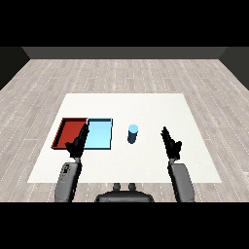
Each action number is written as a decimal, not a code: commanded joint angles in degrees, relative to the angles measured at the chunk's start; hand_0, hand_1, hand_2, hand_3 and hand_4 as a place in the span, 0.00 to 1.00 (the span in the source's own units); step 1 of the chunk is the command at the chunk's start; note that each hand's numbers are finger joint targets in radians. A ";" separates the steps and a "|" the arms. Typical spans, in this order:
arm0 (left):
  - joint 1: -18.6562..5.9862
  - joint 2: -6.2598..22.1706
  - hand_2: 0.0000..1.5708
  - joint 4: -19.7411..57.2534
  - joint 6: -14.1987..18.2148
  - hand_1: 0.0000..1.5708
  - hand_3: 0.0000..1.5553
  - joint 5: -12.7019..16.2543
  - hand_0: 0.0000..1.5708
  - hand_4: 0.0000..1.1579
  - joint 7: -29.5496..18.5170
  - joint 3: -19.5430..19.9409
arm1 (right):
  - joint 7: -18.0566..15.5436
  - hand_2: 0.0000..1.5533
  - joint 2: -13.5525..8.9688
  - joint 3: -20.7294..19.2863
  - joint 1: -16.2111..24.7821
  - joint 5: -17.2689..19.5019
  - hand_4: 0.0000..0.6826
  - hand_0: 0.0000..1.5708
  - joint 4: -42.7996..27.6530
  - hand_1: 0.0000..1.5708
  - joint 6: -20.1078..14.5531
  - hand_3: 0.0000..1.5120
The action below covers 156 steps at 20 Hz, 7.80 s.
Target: Pick the blue can and put it in the blue box
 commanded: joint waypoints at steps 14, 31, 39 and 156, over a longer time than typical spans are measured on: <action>4.74 -1.31 0.00 -2.37 -4.59 0.00 0.00 1.98 0.00 0.00 -18.36 1.51 | -17.86 0.00 -2.20 -7.94 4.45 -15.75 0.00 0.00 -0.82 0.00 18.16 0.00; 6.87 -1.67 0.00 -5.25 -5.18 0.00 0.00 3.53 0.00 0.00 -18.93 4.33 | -11.36 0.00 -0.15 -9.32 -7.32 -17.59 0.00 0.00 10.75 0.00 15.47 0.00; 8.42 -3.47 0.00 -6.89 -3.58 0.00 0.00 1.12 0.00 0.00 -19.15 2.17 | -11.68 0.00 4.58 -7.37 -15.10 -16.15 0.00 0.00 18.85 0.00 9.73 0.00; -10.22 -5.23 0.00 6.60 9.09 0.00 0.00 4.86 0.00 0.00 -8.32 -17.33 | 1.68 0.93 -6.82 24.68 -29.89 -3.51 0.86 0.93 5.85 0.93 -24.24 0.91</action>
